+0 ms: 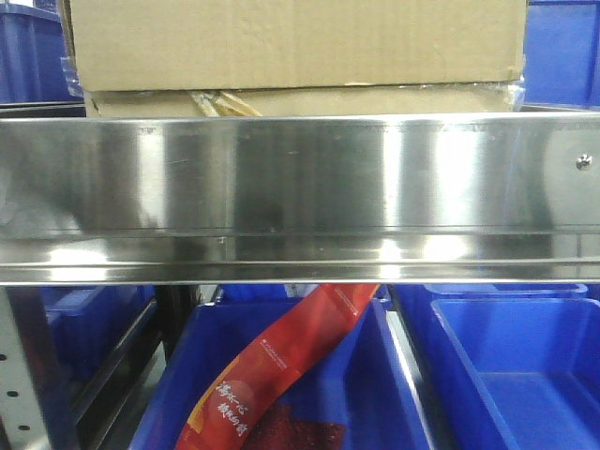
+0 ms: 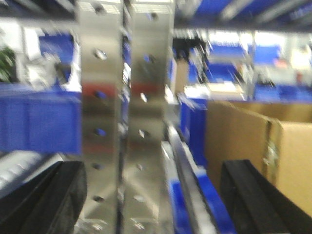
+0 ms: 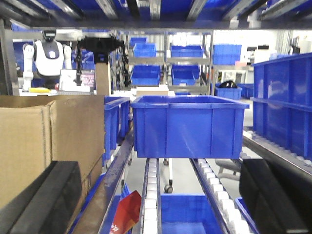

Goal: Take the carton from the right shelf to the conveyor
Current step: 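Reach both grippers to the cardboard carton's side walls and pinch them, then lift the carton with both grippers and pull it off the shelf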

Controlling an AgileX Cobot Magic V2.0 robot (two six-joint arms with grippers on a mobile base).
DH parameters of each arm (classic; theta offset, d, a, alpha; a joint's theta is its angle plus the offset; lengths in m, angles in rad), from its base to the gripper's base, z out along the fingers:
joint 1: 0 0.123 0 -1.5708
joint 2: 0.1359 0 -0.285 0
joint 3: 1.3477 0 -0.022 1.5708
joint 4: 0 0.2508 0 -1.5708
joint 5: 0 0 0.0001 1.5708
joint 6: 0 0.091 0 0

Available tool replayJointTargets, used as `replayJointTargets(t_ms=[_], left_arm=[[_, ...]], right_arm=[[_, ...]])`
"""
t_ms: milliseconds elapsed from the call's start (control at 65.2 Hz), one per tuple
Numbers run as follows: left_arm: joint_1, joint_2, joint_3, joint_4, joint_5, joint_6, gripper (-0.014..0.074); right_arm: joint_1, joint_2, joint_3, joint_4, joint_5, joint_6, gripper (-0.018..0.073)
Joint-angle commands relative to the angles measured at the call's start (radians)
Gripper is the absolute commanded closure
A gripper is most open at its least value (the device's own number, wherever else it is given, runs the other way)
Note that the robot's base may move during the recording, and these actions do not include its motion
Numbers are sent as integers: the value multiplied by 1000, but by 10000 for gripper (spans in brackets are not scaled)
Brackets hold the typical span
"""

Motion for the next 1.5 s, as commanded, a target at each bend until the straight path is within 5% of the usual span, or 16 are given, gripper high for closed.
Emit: replayJointTargets(t_ms=[0, 153, 322, 429, 675, 889, 1089, 1487], left_arm=[[-76, 65, -73, -8, 55, 5, 121], [-240, 225, -247, -8, 159, 54, 121], [-417, 452, -452, -8, 242, 54, 121], [-469, 598, -608, -8, 279, 54, 121], [-428, 944, -1038, 5, 578, -88, 121], [-391, 1181, -1340, 124, 830, -200, 121], [-343, 1290, -1422, 127, 839, -212, 121], [-325, 1398, -1423, 124, 783, -214, 121]], right_arm=[[0, 53, -70, 2, 11, -4, 0], [14, 184, -226, 32, 108, -4, 0], [117, 362, -408, 51, 213, -4, 0], [188, 492, -542, 51, 311, -4, 1], [252, 825, -984, 48, 649, -4, 1], [252, 1134, -1387, 48, 935, -4, 1], [252, 1342, -1580, 48, 972, -4, 1], [248, 1526, -1593, 48, 960, -4, 1]])
